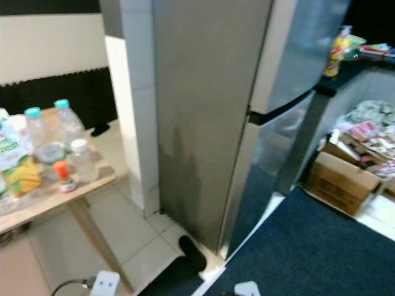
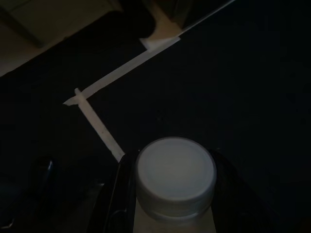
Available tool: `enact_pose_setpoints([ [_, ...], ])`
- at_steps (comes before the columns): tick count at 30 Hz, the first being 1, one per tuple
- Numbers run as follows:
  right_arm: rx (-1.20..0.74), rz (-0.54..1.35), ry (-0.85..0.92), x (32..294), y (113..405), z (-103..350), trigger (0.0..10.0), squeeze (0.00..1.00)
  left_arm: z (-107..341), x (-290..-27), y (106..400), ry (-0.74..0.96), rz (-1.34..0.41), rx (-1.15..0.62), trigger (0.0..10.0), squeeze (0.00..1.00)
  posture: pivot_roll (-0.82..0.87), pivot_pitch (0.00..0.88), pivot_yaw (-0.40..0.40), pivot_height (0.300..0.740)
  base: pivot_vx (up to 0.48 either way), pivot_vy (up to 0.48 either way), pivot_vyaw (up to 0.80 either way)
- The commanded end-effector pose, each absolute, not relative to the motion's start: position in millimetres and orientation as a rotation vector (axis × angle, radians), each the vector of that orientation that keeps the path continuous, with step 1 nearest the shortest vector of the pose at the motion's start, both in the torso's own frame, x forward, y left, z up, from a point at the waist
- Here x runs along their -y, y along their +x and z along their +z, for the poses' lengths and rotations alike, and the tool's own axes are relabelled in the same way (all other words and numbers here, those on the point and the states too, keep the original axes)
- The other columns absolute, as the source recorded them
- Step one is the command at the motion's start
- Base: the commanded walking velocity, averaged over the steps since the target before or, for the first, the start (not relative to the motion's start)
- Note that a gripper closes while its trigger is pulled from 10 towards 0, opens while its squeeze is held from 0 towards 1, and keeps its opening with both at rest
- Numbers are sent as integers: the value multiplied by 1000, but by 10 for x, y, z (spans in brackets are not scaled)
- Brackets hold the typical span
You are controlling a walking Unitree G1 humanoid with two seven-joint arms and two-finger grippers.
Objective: Restocking fridge
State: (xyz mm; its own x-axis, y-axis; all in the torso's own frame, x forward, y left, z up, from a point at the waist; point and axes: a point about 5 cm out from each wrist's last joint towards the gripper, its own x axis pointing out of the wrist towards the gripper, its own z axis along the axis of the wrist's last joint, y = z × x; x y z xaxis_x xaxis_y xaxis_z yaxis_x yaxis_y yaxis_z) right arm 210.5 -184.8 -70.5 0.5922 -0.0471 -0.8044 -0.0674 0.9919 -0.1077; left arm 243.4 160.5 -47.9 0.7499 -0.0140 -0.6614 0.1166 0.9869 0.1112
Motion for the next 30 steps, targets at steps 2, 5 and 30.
enact_pose_setpoints([
  [2,-935,0,-139,1900,2099,-701,10000,0,-542,-1615,2345,141,-66,-754,10000,0,-35,82,13,740,0,-352,0],
  [5,-936,-1,-140,1904,2098,-701,10000,0,-544,-1617,2343,141,-65,-755,10000,0,-37,83,12,740,0,-351,0],
  [30,-937,2,-139,1894,2102,-700,10000,0,-544,-1651,2340,124,-42,-758,10000,0,-37,84,14,740,0,-256,0],
])
